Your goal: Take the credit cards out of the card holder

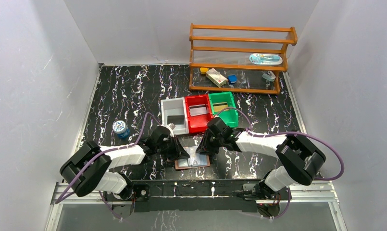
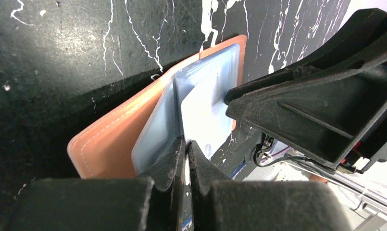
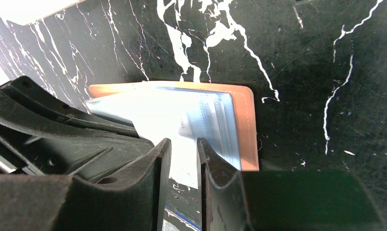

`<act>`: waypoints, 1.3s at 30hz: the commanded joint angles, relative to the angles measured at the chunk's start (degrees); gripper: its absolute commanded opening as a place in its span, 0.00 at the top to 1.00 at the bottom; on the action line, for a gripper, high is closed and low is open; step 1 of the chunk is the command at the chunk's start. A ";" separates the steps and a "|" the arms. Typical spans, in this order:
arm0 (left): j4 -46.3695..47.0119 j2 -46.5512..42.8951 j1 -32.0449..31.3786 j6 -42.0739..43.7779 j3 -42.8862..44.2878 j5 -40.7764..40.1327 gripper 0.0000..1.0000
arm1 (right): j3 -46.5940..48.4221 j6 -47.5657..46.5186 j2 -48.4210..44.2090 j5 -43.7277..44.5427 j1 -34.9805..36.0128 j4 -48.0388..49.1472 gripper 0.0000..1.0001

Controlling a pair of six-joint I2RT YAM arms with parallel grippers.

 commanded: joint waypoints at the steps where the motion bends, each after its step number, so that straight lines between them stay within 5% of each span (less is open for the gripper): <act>1: -7.30 -3.72 0.25 3.84 0.68 -2.79 1.00 | -0.15 -0.47 1.55 4.81 0.35 -6.76 0.64; 21: -11.70 -4.17 0.44 6.36 1.95 -2.67 1.00 | 4.89 -5.16 -3.90 0.98 0.39 -4.81 0.59; 27: -11.81 -3.15 0.46 6.65 2.57 -2.51 1.00 | 1.39 -0.71 -2.50 -6.31 1.19 7.59 0.59; 39: -13.00 -3.09 0.44 6.91 3.44 -2.39 1.00 | 1.46 0.37 2.57 -1.66 1.15 -3.21 0.57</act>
